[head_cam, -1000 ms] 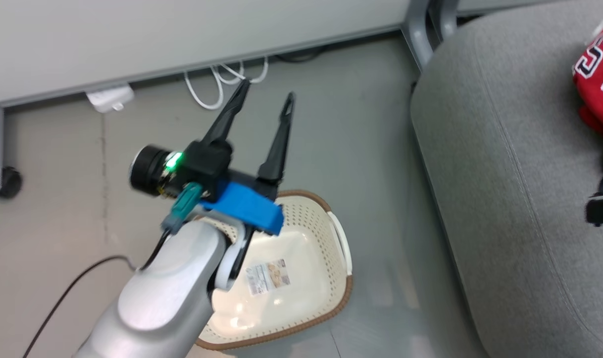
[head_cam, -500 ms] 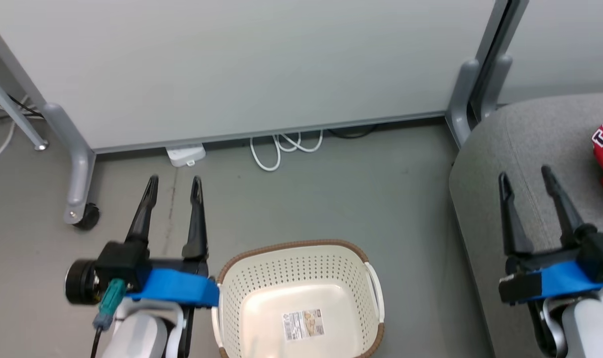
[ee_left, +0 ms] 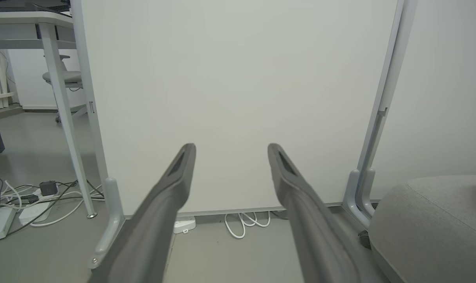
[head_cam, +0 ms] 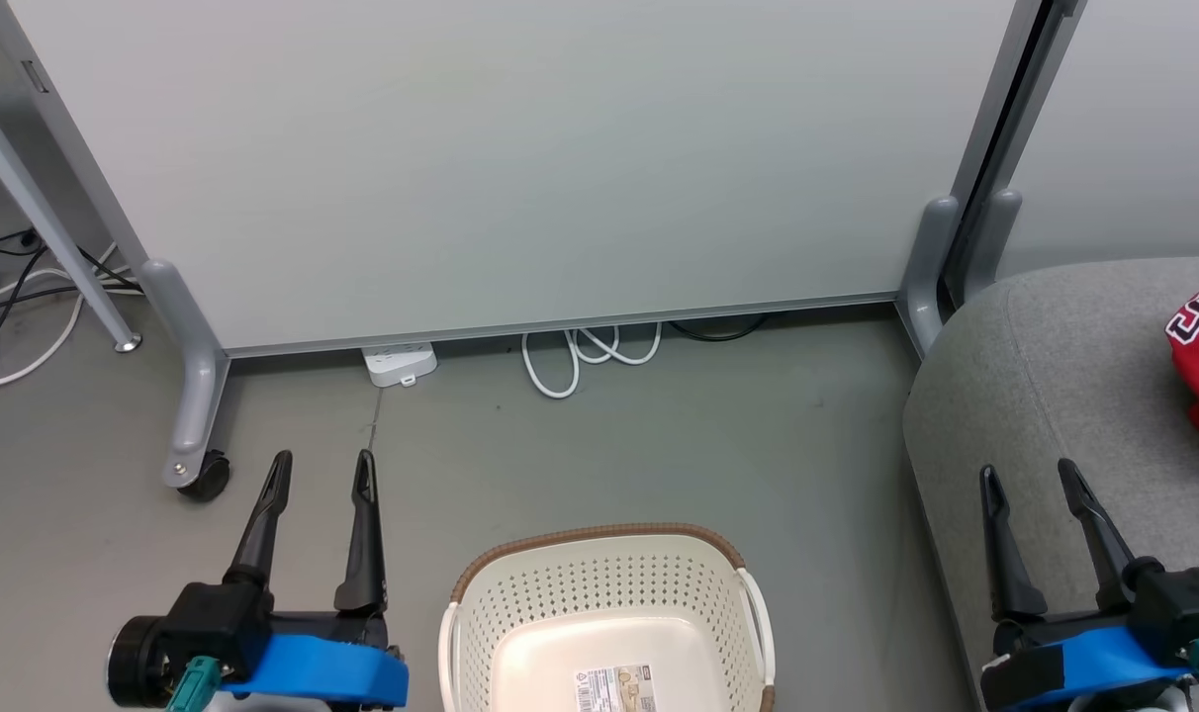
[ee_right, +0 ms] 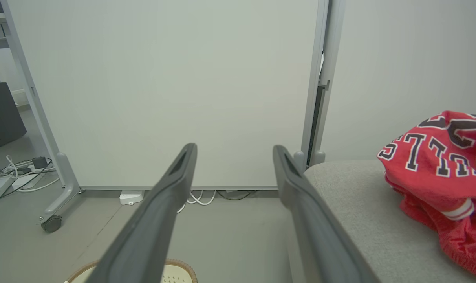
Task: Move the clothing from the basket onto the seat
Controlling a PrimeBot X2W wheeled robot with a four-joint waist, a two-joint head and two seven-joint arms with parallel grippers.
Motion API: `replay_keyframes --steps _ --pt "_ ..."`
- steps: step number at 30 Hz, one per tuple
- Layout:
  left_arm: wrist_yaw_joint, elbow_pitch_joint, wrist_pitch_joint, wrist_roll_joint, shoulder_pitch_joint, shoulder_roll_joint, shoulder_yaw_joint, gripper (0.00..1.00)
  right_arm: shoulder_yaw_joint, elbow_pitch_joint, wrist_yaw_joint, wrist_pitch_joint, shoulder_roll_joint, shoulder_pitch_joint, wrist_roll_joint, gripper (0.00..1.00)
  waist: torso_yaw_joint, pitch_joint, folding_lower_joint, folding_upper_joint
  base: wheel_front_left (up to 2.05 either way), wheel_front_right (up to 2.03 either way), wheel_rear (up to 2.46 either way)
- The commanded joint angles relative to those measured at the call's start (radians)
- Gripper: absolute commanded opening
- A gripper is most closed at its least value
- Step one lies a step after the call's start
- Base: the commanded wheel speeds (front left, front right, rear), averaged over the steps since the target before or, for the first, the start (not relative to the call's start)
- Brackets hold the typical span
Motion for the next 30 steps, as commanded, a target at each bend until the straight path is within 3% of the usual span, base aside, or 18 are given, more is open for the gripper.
replay_keyframes --steps 1,12,25,26,30 --pt "-0.005 -0.001 -0.003 0.005 0.015 0.0 0.01 1.0 -0.003 -0.005 0.0 0.0 0.004 0.017 0.008 1.0 0.001 -0.001 0.0 0.0 0.0 0.0 0.0" --pt "-0.047 0.011 -0.003 0.034 0.056 -0.025 0.079 1.0 -0.008 -0.013 0.0 0.0 0.025 0.056 0.01 1.0 0.002 -0.012 0.0 0.0 0.0 0.0 0.0" --pt "-0.037 0.027 -0.003 0.03 0.062 -0.027 0.074 1.0 -0.011 -0.007 0.0 0.0 0.022 0.058 0.016 1.0 0.001 -0.015 0.0 0.0 0.0 0.0 0.0" --pt "-0.04 0.026 0.0 0.025 0.051 -0.03 0.073 0.0 -0.01 -0.007 0.0 0.0 0.022 0.052 0.008 0.0 0.001 -0.015 0.0 0.0 0.0 0.0 0.0" --pt "-0.041 0.059 0.007 0.02 0.064 -0.032 0.068 0.0 -0.007 0.028 0.0 0.002 0.027 0.058 0.011 0.0 0.001 -0.015 0.0 0.0 0.0 0.0 0.0"
